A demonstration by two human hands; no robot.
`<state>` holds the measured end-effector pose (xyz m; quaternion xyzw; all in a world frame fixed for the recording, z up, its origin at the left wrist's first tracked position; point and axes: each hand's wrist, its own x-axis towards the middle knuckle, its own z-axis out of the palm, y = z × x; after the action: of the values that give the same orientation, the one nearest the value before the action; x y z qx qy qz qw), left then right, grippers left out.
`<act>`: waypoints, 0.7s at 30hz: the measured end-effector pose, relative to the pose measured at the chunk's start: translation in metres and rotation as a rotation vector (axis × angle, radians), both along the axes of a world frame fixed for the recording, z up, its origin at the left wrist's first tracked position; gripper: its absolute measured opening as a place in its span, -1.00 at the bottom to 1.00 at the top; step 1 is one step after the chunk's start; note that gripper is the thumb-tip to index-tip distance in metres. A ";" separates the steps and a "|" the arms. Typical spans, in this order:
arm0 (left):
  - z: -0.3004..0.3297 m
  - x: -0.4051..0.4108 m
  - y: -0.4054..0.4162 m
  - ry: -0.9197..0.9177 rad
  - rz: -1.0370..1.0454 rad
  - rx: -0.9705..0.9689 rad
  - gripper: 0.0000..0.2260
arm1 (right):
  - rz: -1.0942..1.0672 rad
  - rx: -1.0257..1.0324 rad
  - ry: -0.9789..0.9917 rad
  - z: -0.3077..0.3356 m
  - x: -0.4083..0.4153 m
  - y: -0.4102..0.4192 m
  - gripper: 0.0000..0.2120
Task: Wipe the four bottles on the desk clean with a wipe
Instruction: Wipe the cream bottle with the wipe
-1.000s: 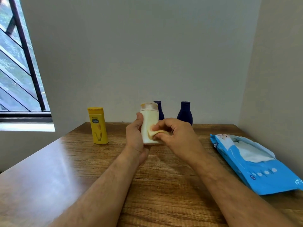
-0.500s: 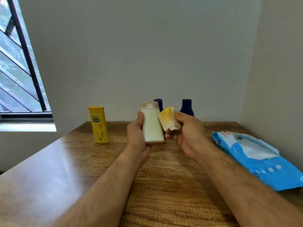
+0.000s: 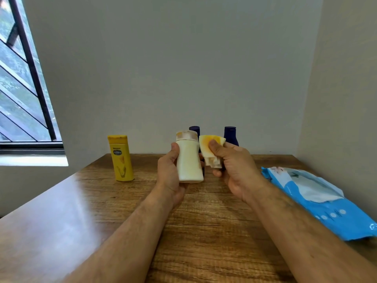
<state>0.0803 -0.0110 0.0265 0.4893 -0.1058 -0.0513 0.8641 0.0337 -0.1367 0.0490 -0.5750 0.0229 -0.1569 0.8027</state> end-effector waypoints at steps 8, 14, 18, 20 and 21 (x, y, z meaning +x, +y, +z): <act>0.000 0.000 0.002 -0.011 0.014 0.001 -0.57 | -0.030 0.122 -0.093 0.005 -0.006 0.000 -0.80; -0.002 -0.001 0.001 -0.059 0.001 0.069 -0.55 | -0.442 -0.855 -0.339 -0.007 -0.007 -0.004 -0.88; -0.004 0.001 0.000 -0.085 -0.007 0.069 -0.55 | -0.338 -1.067 -0.416 -0.017 -0.004 0.004 -0.89; -0.002 0.004 0.003 -0.085 0.020 0.030 -0.53 | -0.323 -1.110 -0.441 -0.016 -0.005 0.006 -0.88; -0.001 0.004 0.004 -0.082 0.033 0.010 -0.53 | -0.306 -1.149 -0.439 -0.016 -0.005 0.006 -0.86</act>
<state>0.0844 -0.0070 0.0257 0.4970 -0.1329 -0.0176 0.8573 0.0286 -0.1308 0.0333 -0.8587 -0.1484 -0.3715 0.3203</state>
